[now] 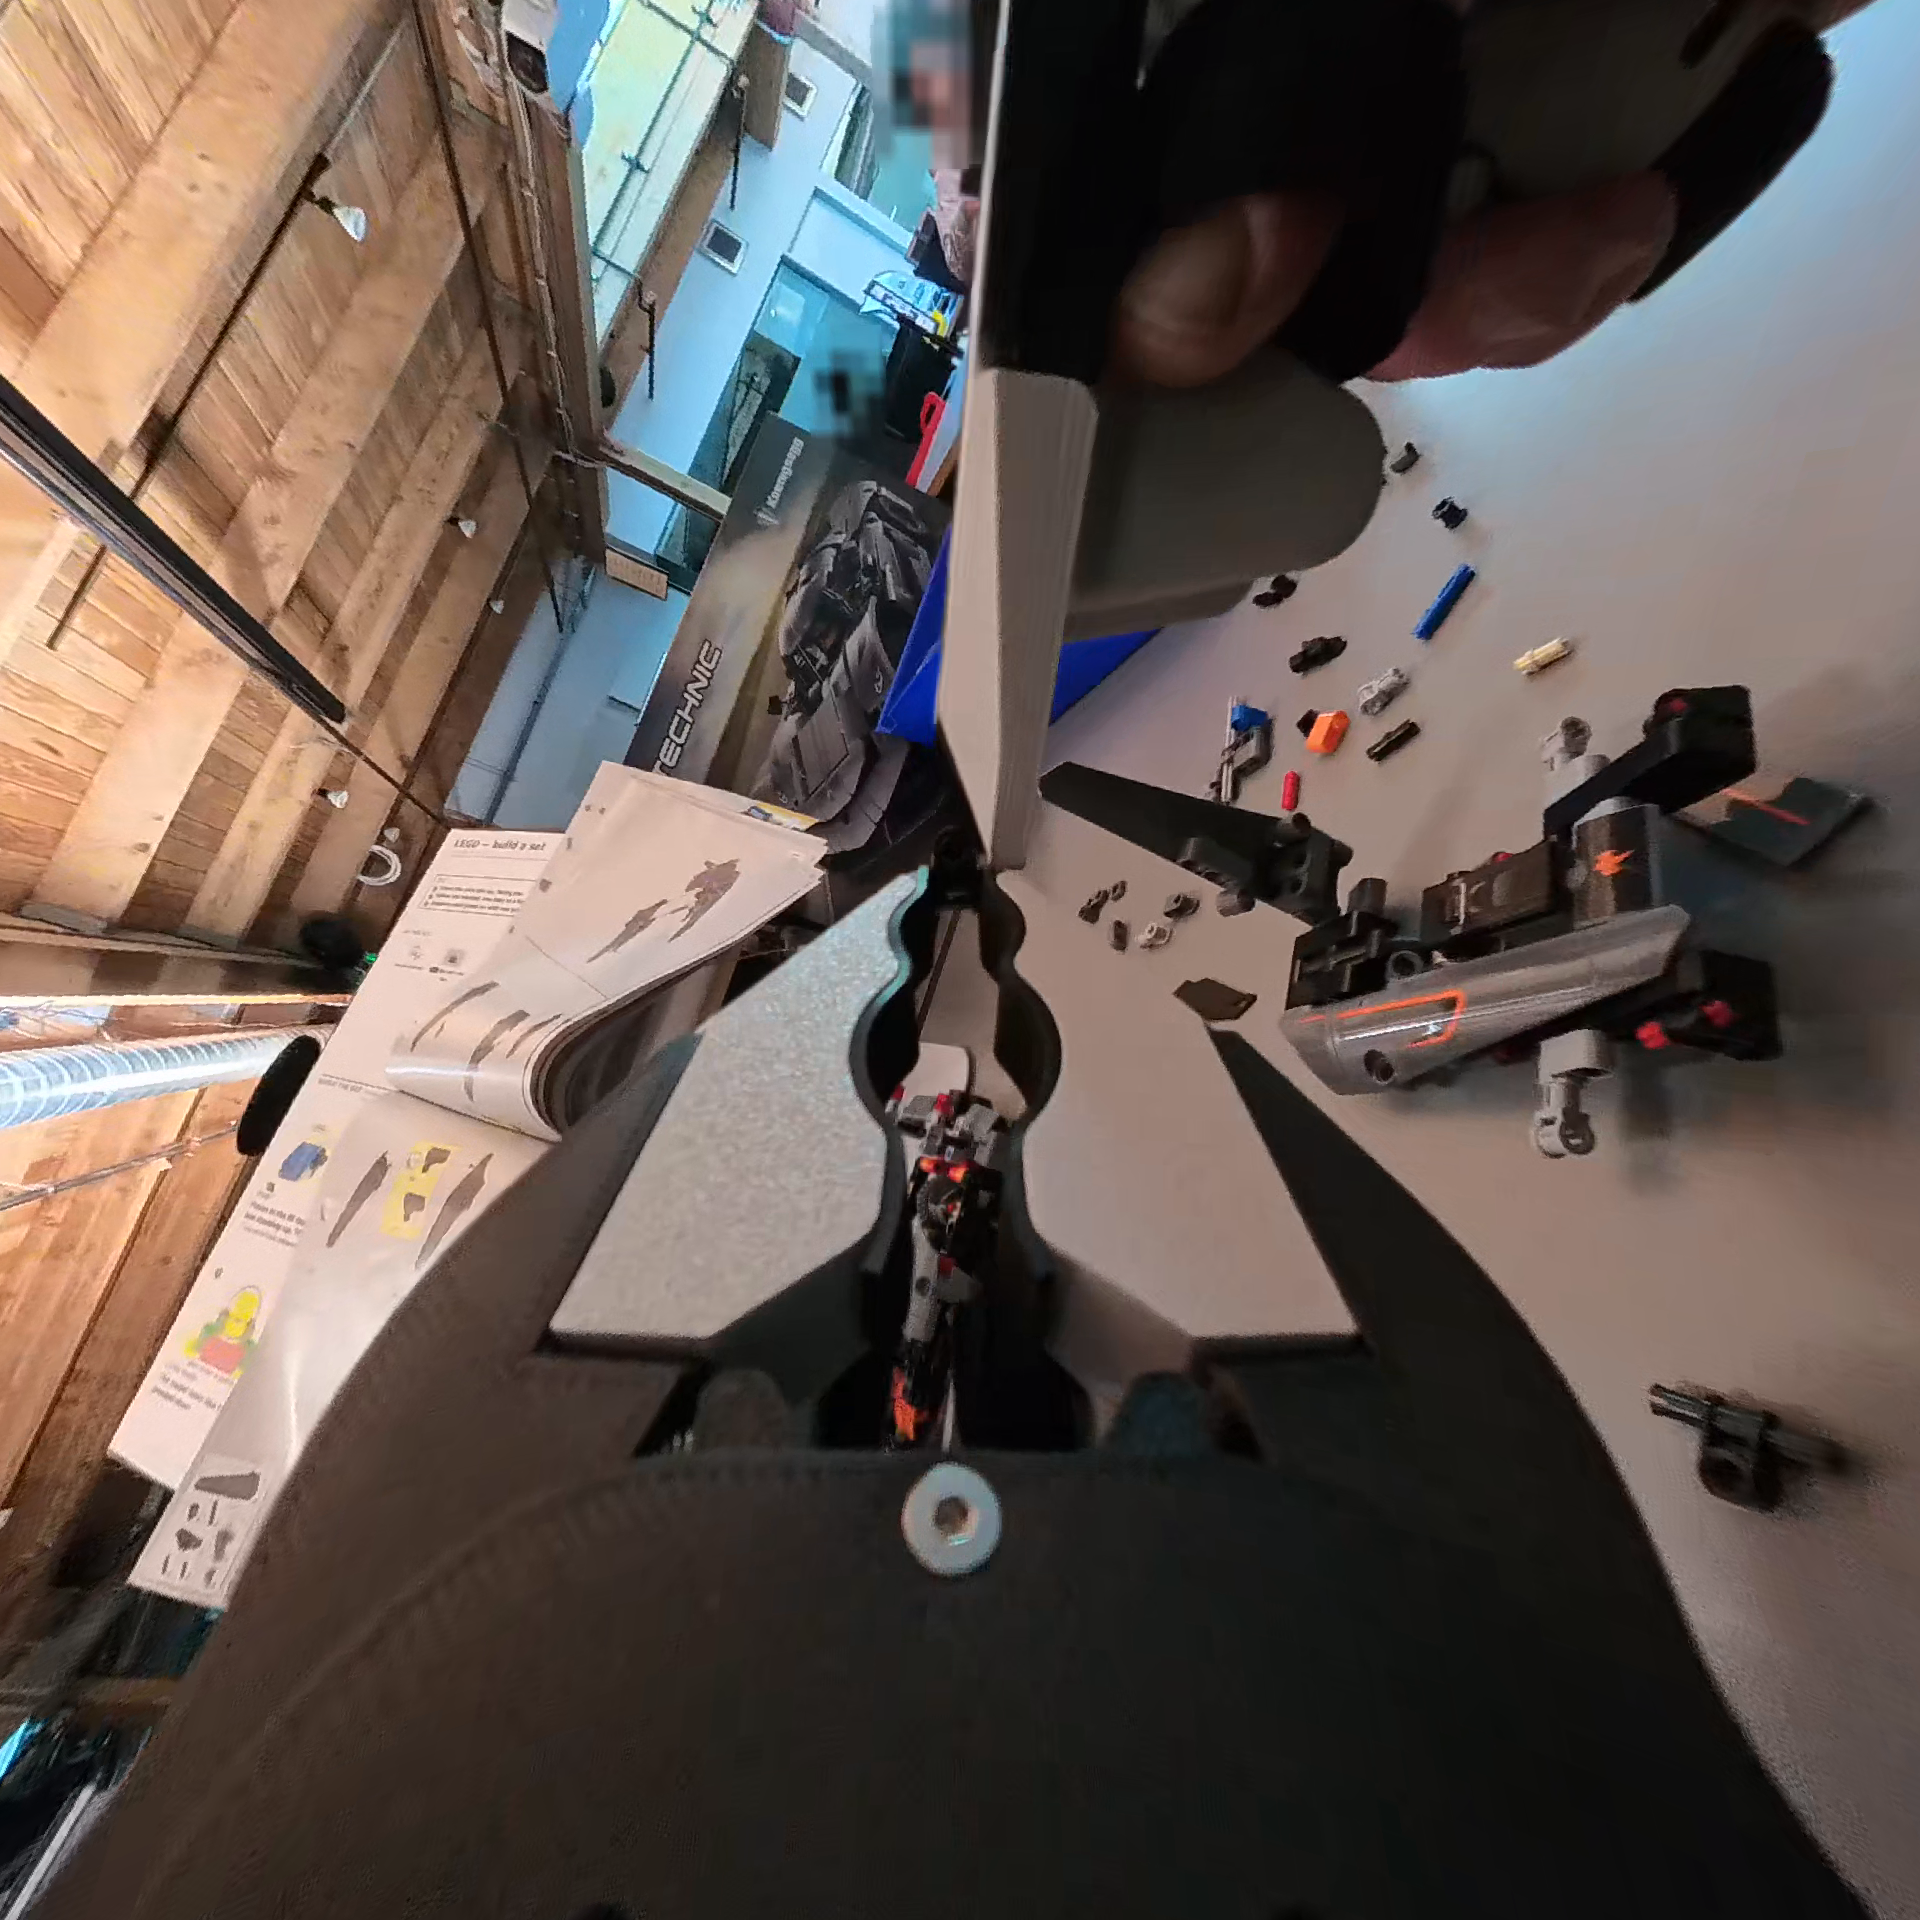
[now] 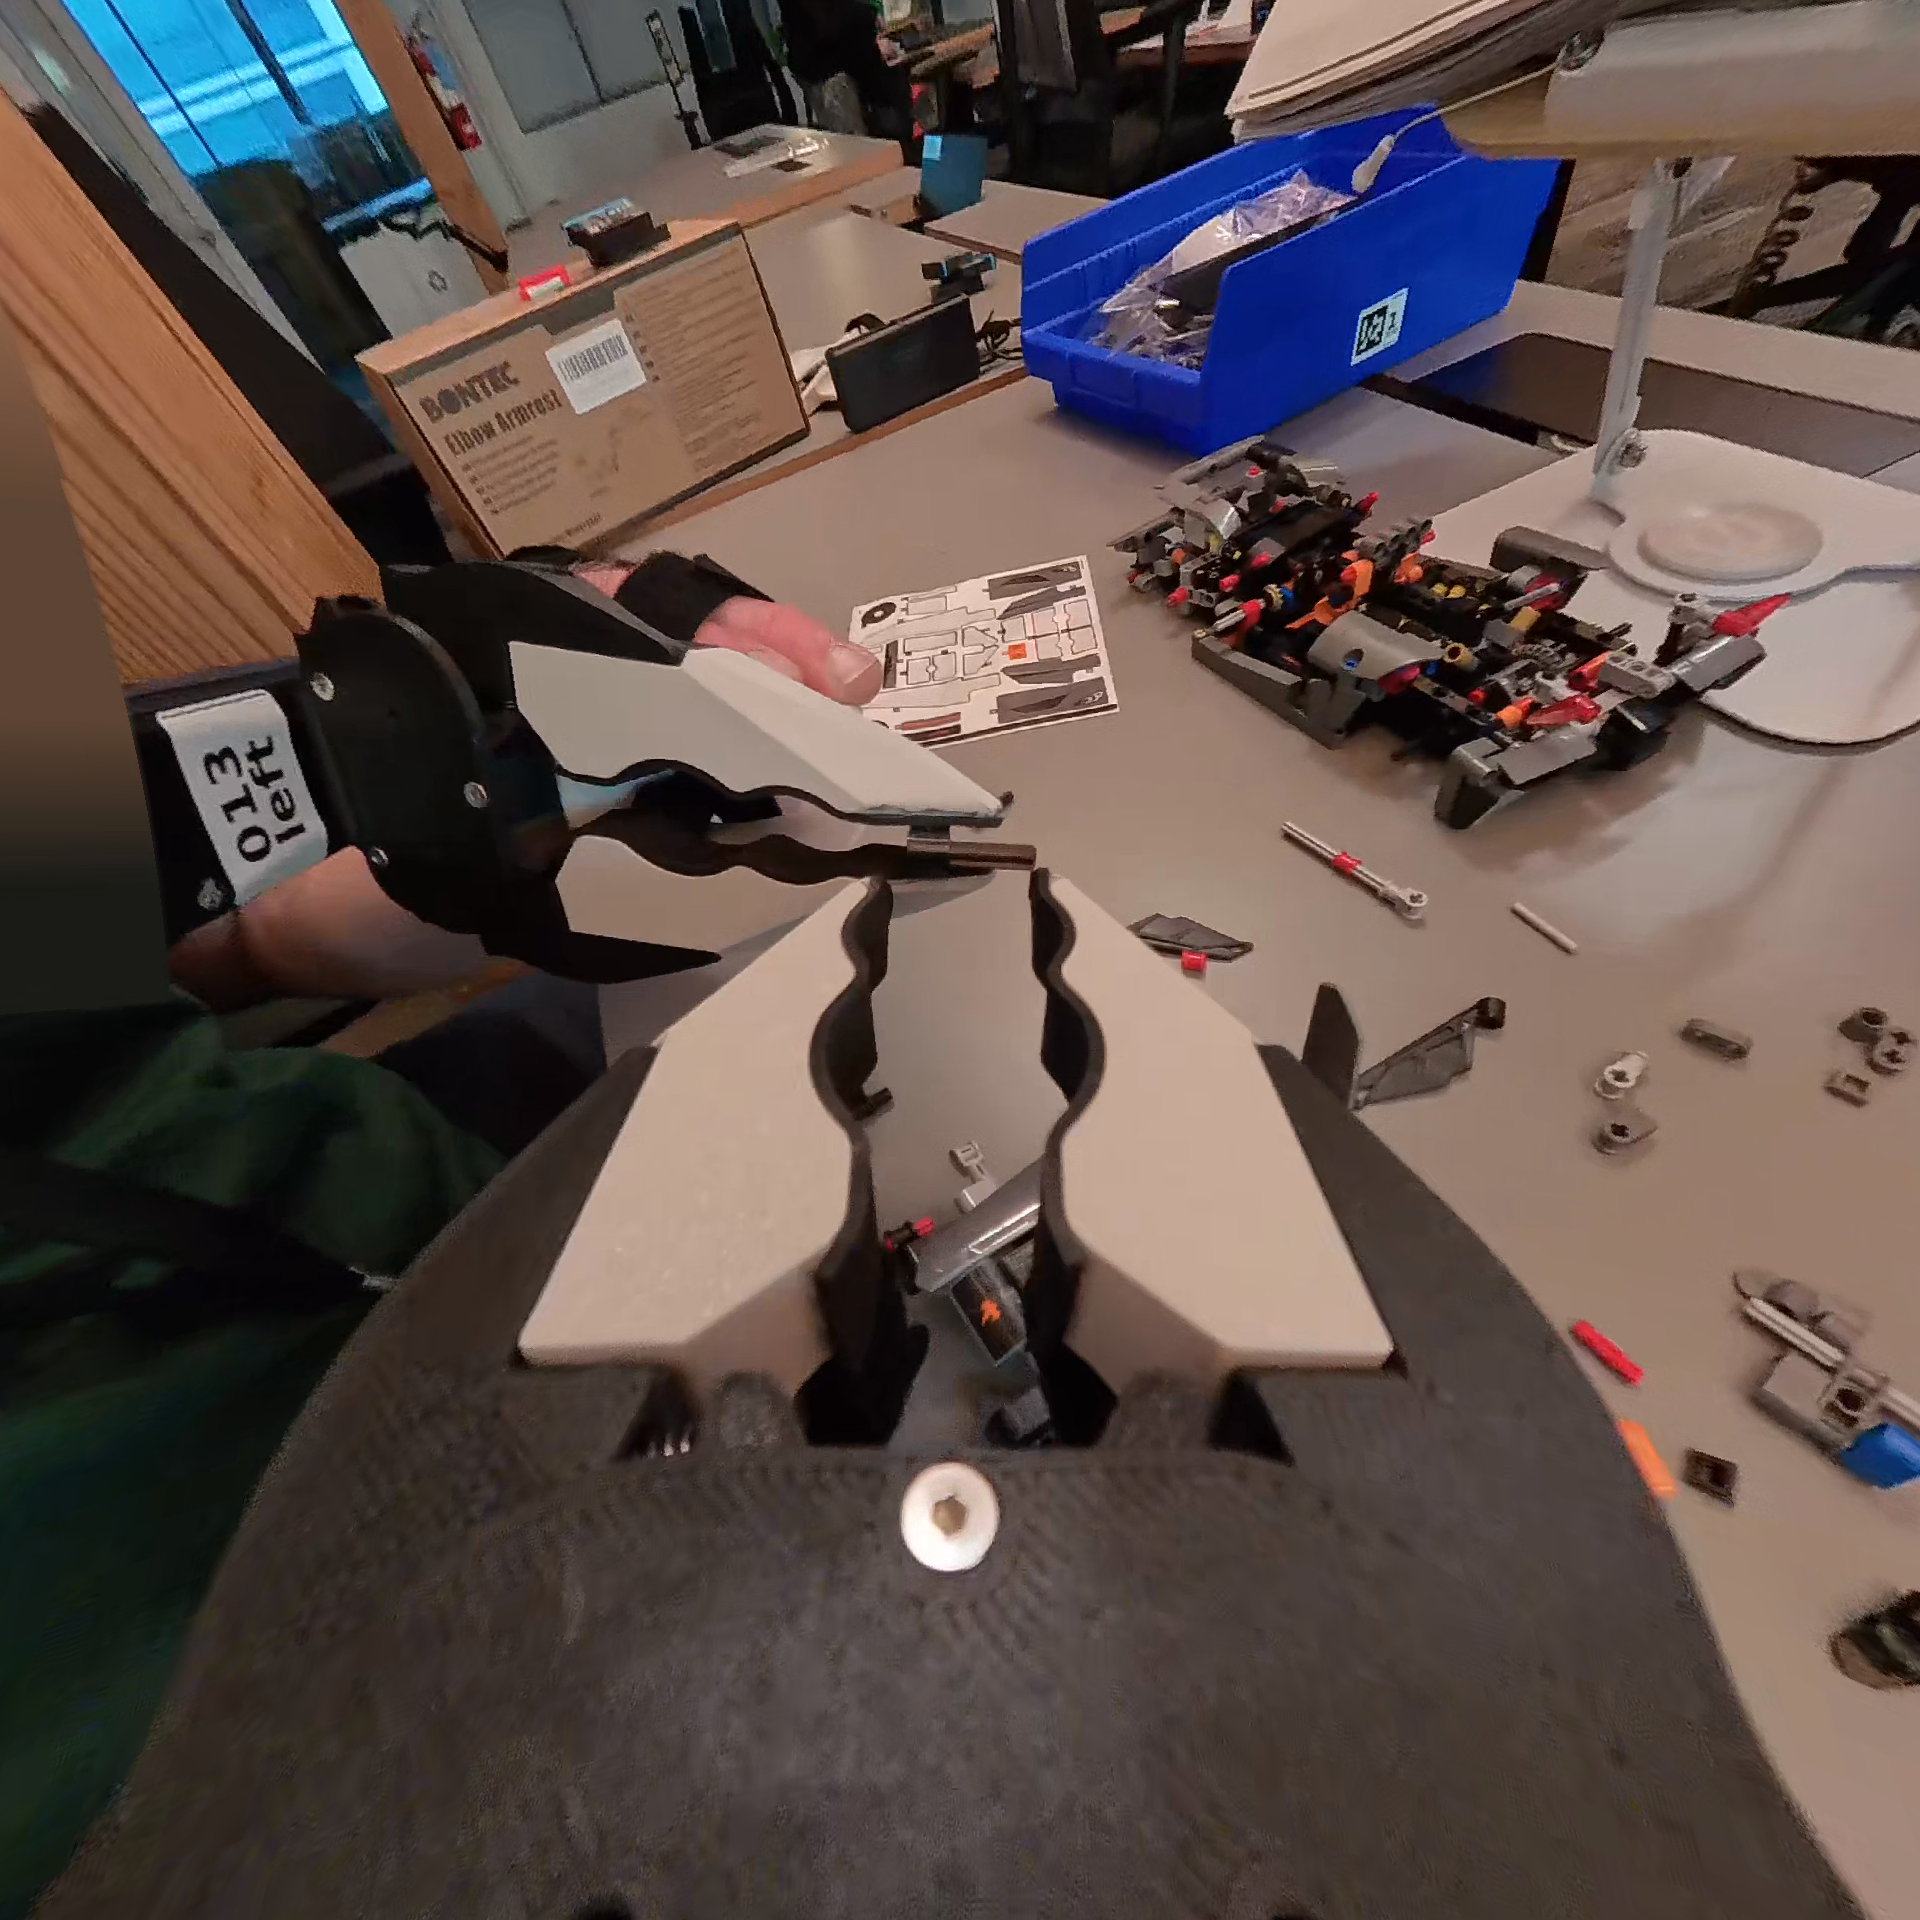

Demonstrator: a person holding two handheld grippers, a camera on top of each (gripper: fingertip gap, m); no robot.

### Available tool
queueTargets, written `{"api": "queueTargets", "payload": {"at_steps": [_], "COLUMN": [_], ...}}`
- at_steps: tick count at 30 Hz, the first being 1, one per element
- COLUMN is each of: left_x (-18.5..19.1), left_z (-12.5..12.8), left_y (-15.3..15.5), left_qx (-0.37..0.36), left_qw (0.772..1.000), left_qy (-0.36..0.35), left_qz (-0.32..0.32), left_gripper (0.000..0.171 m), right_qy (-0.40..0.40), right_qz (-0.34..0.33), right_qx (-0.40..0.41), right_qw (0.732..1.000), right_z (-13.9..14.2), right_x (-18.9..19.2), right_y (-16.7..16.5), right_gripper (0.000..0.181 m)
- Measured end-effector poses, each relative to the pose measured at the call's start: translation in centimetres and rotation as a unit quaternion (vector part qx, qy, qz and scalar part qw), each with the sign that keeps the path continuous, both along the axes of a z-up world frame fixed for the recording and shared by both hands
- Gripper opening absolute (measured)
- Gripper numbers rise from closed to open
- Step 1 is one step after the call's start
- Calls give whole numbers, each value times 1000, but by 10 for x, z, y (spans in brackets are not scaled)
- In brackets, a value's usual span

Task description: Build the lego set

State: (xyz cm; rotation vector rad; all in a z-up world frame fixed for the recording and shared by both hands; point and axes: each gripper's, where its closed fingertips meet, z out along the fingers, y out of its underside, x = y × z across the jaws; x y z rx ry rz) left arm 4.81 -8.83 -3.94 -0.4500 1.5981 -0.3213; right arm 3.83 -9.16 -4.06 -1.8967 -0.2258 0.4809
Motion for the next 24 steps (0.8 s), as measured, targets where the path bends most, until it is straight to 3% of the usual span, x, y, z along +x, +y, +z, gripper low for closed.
{"api": "queueTargets", "payload": {"at_steps": [7,17,21,24], "left_x": [2,4,3,1], "left_z": [1,-6,-7,-16], "left_y": [-6,-7,-3,-5], "left_qx": [31,-5,-84,-194], "left_qw": [999,999,995,974], "left_qy": [-11,-8,9,65], "left_qz": [-27,-40,-53,-92], "left_gripper": [5,6,16,20], "right_qy": [64,13,-5,-64], "right_qz": [9,-7,-6,-9], "right_qx": [9,17,29,33], "right_qw": [998,1000,1000,997], "right_z": [6,-1,-1,-3], "right_x": [0,3,6,10], "right_y": [0,2,-2,-8], "right_gripper": [26,23,23,23]}}
